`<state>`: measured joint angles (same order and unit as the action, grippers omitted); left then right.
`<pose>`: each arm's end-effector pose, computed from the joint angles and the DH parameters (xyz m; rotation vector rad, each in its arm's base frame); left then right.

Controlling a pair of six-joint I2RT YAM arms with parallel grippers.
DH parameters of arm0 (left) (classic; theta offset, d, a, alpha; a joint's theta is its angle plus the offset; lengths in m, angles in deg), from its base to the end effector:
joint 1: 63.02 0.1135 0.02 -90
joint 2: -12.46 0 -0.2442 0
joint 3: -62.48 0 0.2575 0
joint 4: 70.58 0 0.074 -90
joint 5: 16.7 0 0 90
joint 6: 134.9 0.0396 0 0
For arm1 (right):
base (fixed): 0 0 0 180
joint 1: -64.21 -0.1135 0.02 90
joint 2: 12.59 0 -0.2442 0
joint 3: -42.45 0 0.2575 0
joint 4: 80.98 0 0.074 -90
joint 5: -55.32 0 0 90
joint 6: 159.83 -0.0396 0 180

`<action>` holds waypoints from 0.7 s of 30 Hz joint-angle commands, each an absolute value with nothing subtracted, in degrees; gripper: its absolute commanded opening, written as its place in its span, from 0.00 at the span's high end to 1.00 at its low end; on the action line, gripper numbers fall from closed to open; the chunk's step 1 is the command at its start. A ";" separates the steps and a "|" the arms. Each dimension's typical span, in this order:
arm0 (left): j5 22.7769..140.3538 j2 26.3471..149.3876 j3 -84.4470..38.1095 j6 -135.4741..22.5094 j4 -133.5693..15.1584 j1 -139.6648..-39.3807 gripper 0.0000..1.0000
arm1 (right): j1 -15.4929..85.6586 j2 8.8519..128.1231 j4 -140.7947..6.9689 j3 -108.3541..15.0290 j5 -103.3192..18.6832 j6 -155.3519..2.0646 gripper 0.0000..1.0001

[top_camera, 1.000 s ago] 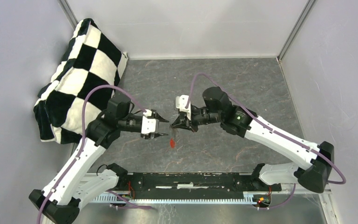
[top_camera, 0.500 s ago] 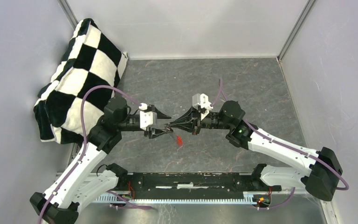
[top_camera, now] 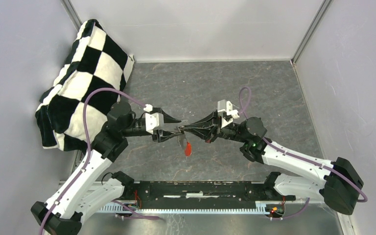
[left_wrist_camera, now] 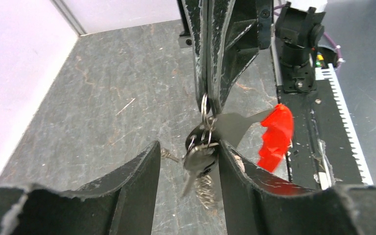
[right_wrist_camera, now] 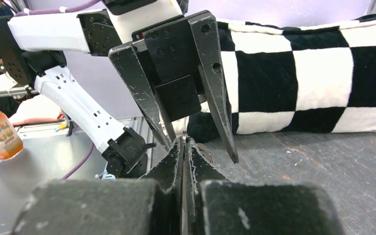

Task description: Put the keys on the keyring

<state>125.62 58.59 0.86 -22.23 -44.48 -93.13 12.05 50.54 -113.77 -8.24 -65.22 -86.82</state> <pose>0.1533 -0.1252 0.3402 1.3237 1.1681 -0.8893 0.1451 0.2196 0.3135 -0.8756 1.0809 1.3474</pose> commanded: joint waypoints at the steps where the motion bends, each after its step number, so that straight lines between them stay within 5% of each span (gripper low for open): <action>1: 122.14 55.31 1.00 -19.75 -45.95 -93.39 0.49 | 12.00 47.87 -122.94 -6.38 -60.87 -89.64 1.00; 9: 124.72 53.92 1.91 -16.09 -47.08 -93.43 0.61 | 12.01 48.76 -124.73 -5.49 -61.00 -91.72 1.00; 21: 130.93 53.78 2.45 -7.83 -46.77 -94.23 0.64 | 12.00 49.52 -122.91 -6.12 -61.09 -91.52 1.00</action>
